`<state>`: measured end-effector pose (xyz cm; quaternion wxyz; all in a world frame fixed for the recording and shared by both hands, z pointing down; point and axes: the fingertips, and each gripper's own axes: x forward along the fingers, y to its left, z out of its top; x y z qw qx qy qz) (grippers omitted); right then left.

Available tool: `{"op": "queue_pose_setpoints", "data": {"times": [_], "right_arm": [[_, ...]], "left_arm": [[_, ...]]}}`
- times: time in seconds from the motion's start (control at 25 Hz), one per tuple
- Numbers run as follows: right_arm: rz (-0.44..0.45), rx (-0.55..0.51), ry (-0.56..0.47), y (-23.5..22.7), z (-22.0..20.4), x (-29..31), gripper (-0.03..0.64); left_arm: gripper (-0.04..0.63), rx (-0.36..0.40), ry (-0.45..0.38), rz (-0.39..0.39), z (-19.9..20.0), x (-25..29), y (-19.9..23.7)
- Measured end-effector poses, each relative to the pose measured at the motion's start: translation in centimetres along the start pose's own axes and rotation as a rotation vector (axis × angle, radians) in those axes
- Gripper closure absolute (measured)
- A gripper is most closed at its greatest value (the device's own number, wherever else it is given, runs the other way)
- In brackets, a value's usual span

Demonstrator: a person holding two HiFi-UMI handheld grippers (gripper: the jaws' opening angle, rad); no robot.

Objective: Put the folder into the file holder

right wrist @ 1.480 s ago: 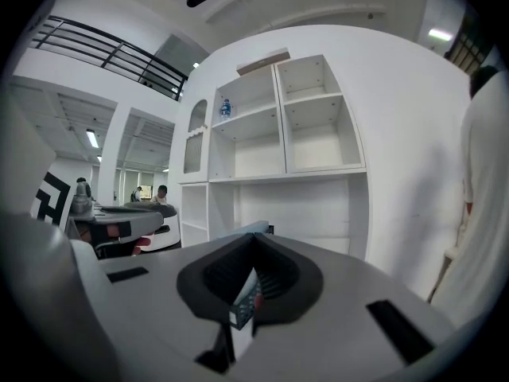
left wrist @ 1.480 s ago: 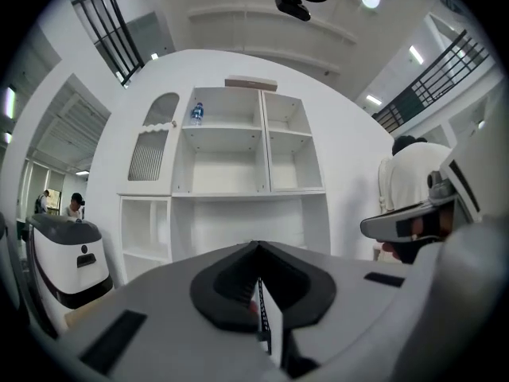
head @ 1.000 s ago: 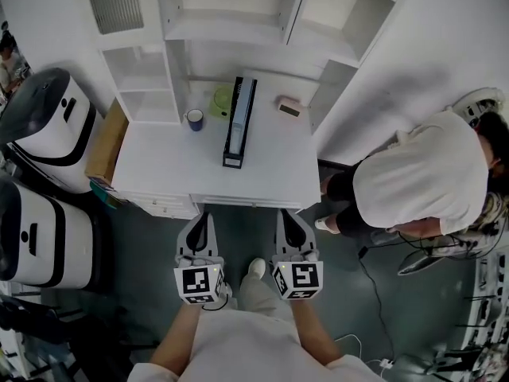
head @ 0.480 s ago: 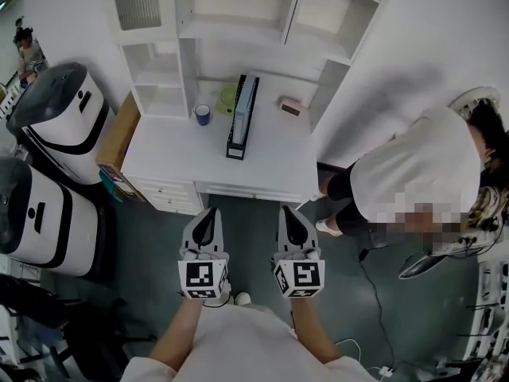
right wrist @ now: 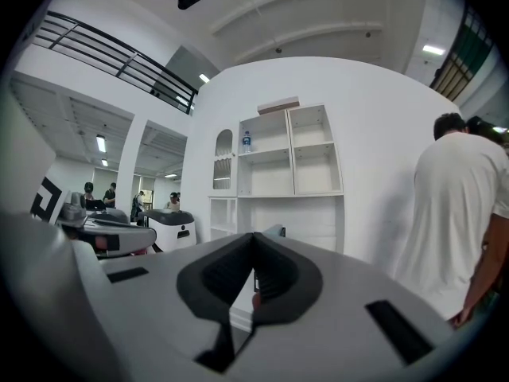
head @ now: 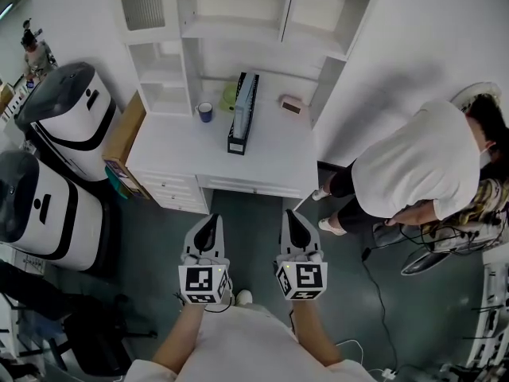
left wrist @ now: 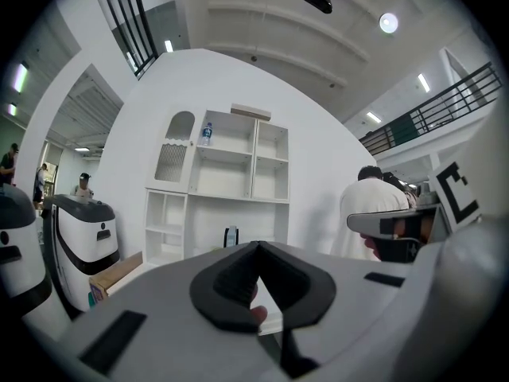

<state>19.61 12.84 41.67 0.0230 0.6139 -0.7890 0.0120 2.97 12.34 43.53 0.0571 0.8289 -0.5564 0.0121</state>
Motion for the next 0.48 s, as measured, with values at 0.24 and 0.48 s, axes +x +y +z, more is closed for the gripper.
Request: {"op": "queue_pose_setpoints", "data": {"times": [0.24,0.48], "right_arm": [[-0.004,-0.005,-0.012,0.34,0.25,-0.66,0.624],[-0.003,-0.026,-0.036,0.65,0.54,-0.55,0.624]], "left_arm": [[0.604,-0.007,-0.015,-0.017,0.33,-0.5,-0.38],[0.604,-0.001,-0.039,-0.081,1.0,0.04,-1.11]]}}
